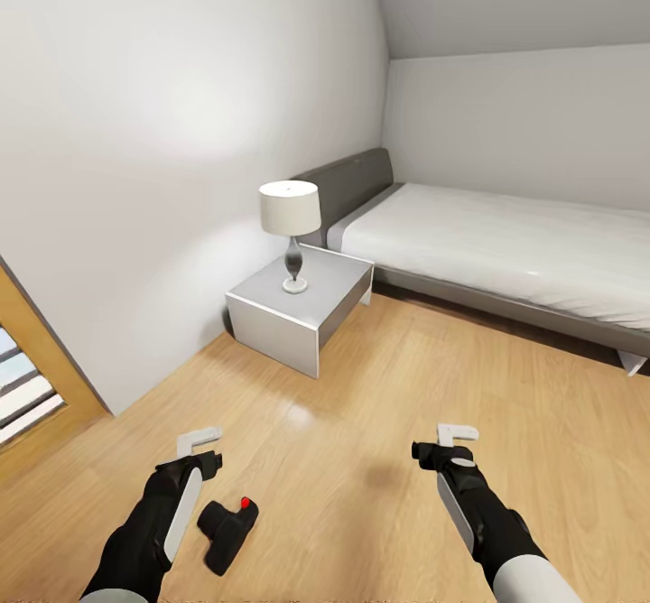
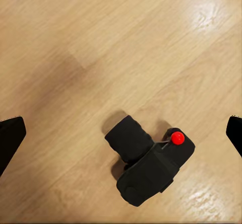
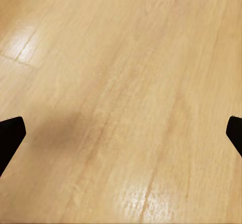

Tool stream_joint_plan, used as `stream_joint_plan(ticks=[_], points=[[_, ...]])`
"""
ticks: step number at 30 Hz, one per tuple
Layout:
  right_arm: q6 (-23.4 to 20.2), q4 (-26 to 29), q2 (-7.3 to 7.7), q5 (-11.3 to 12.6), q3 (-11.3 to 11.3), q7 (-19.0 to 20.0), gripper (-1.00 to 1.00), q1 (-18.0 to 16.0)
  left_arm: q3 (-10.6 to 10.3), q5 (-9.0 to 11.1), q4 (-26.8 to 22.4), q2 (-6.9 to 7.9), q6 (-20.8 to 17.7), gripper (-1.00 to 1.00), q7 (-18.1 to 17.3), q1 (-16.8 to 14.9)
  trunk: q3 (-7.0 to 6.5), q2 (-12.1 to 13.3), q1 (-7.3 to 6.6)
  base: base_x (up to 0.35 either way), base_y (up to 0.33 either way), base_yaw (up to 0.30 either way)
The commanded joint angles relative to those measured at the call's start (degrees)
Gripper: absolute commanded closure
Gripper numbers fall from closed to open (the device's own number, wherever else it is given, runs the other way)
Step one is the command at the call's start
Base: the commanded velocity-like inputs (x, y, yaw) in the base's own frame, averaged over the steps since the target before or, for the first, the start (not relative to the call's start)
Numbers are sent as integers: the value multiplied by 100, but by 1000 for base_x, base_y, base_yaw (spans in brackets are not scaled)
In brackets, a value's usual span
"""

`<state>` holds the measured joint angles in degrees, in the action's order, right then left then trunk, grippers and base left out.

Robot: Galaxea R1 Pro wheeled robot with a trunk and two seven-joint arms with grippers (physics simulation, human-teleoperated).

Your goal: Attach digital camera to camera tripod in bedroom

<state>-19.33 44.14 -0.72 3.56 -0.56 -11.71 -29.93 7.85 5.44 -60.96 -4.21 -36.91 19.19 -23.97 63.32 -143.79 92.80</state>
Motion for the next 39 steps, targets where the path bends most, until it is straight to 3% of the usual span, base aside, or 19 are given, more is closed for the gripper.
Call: stream_joint_plan(ticks=[1,23,29,30,39], points=[[-26,16,2,38,-6,-30,-100,-2,6,59,-8,-3,-16,-100,39,-3,28,-4,1,0,0,0],[-232,179,2,46,-5,9,-100,-4,-2,79,39,-4,-9,-100,-58,-3,516,-33,58,0,0,0],[-237,188,-3,48,-5,10,-100,-4,4,180,47,9,-9,-100,-456,-3,648,-41,73,0,0,0],[-447,191,-11,54,-5,68,-100,-4,5,297,17,119,-16,-100,-1177,-3,671,-43,76,0,0,0],[-532,191,13,23,30,456,-100,-4,-9,250,-14,178,-26,-100,-1310,-3,870,-55,99,0,0,0]])
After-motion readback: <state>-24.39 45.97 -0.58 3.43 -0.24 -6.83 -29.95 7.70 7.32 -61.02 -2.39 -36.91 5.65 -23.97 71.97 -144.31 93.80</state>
